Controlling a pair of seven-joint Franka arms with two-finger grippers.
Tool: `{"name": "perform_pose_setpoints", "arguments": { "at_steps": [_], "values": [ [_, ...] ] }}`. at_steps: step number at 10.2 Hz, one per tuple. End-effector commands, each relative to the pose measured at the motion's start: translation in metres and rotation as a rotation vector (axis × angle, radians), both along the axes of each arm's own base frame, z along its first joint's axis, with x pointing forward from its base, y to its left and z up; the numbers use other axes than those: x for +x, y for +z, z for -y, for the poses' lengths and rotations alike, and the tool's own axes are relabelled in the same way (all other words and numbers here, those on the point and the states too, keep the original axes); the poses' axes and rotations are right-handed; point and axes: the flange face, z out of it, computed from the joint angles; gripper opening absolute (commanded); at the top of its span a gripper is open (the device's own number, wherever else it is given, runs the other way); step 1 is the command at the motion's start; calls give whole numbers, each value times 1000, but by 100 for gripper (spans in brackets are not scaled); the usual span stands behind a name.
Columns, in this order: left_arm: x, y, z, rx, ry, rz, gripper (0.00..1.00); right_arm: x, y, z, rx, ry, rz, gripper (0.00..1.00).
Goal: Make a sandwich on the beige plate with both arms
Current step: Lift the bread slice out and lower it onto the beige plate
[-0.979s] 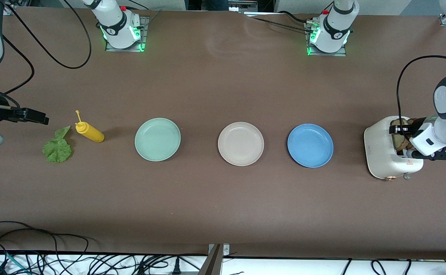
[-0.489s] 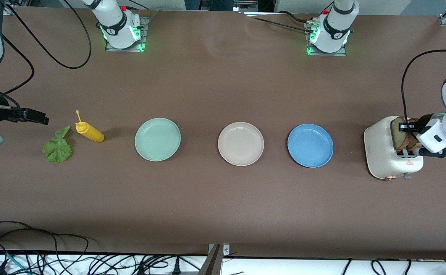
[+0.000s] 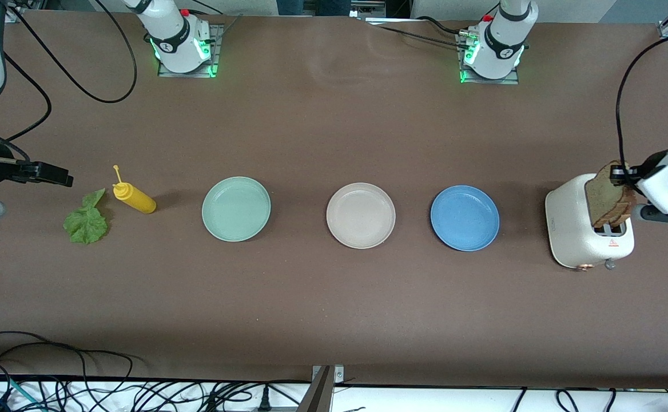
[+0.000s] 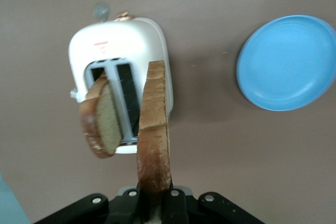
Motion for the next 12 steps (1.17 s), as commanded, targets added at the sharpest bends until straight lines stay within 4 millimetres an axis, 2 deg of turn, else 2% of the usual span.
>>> {"name": "perform_pose_setpoints", "arguments": {
  "at_steps": [1,3,4,6,7,8,9,11,12],
  "values": [
    [1,12,57,-54,-91,-4,0,-3,2,0,13,2,3,100],
    [-4,2,123,-115,-111,-22,0,-3,2,0,13,2,3,100],
    [-6,-12,154,-178,-89,-58,0,-3,2,0,13,2,3,100],
    [-4,-58,205,-380,-37,-176,0,-2,2,-1,13,4,3,100],
    [-2,-85,224,-451,-19,-237,0,-3,2,1,12,3,3,100],
    [-6,-109,260,-509,-33,-283,0,-2,2,0,12,6,3,100],
    [-1,-129,281,-553,-24,-268,0,-2,2,0,12,4,3,100],
    [3,-185,320,-656,16,-277,0,-2,2,0,12,4,3,100],
    [4,-202,342,-668,10,-234,0,-2,2,0,12,4,3,100]
  ]
}}
